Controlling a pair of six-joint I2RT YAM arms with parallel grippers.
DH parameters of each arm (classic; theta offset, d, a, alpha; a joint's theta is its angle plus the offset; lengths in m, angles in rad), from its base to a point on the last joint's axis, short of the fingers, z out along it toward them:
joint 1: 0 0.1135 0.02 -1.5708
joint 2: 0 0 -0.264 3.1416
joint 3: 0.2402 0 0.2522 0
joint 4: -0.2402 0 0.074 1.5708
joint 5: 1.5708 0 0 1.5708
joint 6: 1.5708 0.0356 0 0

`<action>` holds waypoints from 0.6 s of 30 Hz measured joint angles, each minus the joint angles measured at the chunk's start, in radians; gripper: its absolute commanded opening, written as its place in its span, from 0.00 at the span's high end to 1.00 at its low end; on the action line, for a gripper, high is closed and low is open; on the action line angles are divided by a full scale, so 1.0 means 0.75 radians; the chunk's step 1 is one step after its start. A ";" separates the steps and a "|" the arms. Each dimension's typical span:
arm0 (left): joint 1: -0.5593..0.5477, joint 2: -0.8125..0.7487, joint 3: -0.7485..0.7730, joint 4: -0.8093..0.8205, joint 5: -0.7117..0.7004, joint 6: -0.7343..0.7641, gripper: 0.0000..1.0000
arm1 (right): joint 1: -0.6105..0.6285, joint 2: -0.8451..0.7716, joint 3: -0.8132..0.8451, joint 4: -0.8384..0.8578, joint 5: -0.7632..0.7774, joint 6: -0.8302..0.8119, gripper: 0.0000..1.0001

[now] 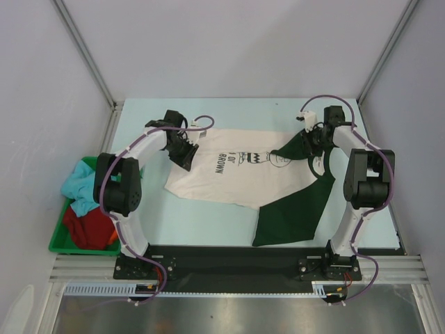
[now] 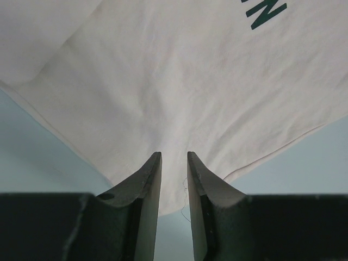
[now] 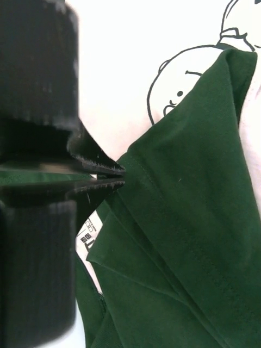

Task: Fold and stack the t-shirts
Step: Fold the tshirt

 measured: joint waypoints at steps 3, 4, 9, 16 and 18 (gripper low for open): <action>0.000 0.007 0.000 0.001 -0.001 0.000 0.70 | -0.001 -0.019 -0.025 -0.003 0.010 -0.007 0.68; 0.000 0.012 0.000 0.001 -0.001 0.000 0.70 | -0.001 -0.028 -0.033 -0.005 0.012 -0.009 0.67; 0.000 0.021 0.000 0.001 -0.001 0.000 0.70 | -0.001 -0.066 -0.046 -0.008 0.020 -0.011 0.66; 0.000 0.022 0.000 0.004 -0.001 0.000 0.70 | -0.001 -0.083 -0.065 -0.009 0.020 -0.011 0.67; 0.000 0.022 0.000 0.005 -0.002 0.000 0.70 | -0.001 -0.083 -0.065 -0.007 0.021 -0.011 0.67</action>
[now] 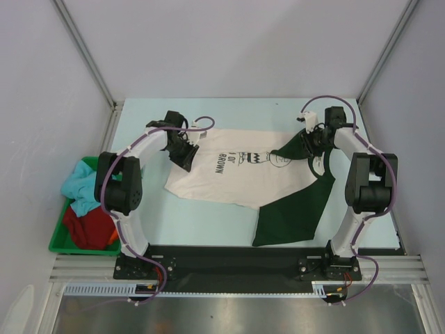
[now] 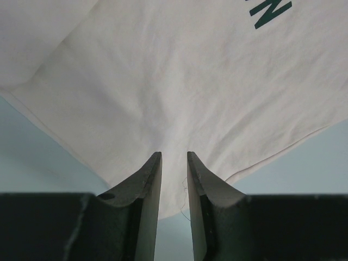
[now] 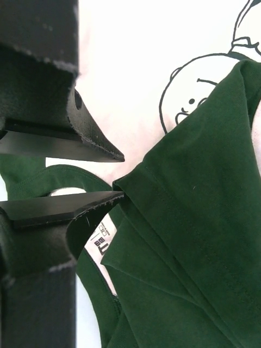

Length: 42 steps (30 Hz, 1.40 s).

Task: Fold and stack the t-shirts
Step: Fold the tshirt

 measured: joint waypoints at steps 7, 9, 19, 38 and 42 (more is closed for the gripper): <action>0.000 0.000 0.000 0.002 -0.001 0.000 0.70 | 0.000 0.025 0.000 -0.002 0.007 -0.001 0.68; 0.000 0.000 0.000 0.002 -0.002 0.000 0.70 | 0.000 0.029 0.000 -0.001 0.010 -0.001 0.68; 0.000 0.000 -0.003 0.005 -0.003 0.001 0.70 | 0.003 0.033 0.000 0.003 0.010 0.003 1.00; 0.009 -0.042 -0.108 0.104 -0.007 0.003 0.70 | 0.259 -0.445 -0.227 -0.168 -0.016 0.030 0.99; 0.015 -0.053 -0.125 0.118 -0.008 0.003 0.70 | 0.262 -0.447 -0.256 -0.201 -0.016 0.030 1.00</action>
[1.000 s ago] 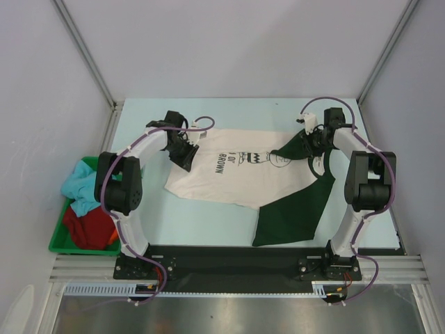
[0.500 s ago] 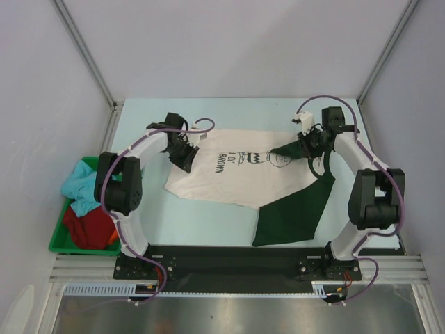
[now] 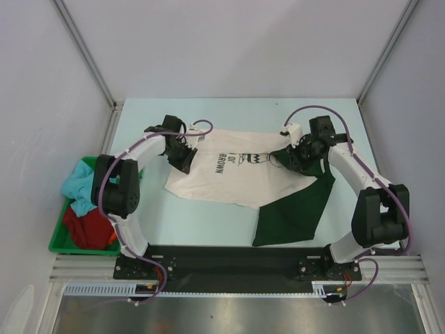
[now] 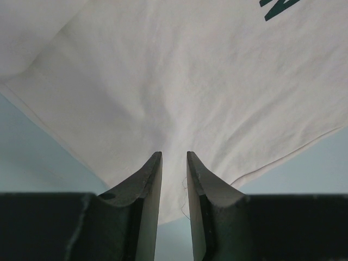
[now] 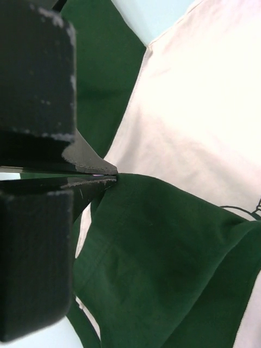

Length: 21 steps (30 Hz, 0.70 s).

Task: Fold and stack the t-shirts
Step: Fold the tshirt

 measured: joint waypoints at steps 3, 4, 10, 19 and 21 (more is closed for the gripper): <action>0.002 -0.015 -0.013 0.002 -0.005 0.001 0.70 | 0.000 -0.003 0.000 -0.015 -0.011 0.005 1.00; 0.002 -0.021 -0.015 0.003 -0.006 0.002 0.70 | 0.001 -0.005 0.001 -0.021 -0.018 0.006 1.00; 0.004 -0.034 -0.016 0.019 -0.029 0.012 0.70 | 0.052 -0.022 -0.002 -0.036 -0.041 0.022 1.00; 0.012 -0.034 -0.016 0.024 -0.031 0.013 0.70 | 0.164 0.078 0.070 -0.004 -0.051 0.112 0.49; 0.018 -0.034 -0.016 0.024 -0.032 0.013 0.70 | 0.160 0.103 0.097 0.007 -0.041 0.123 0.48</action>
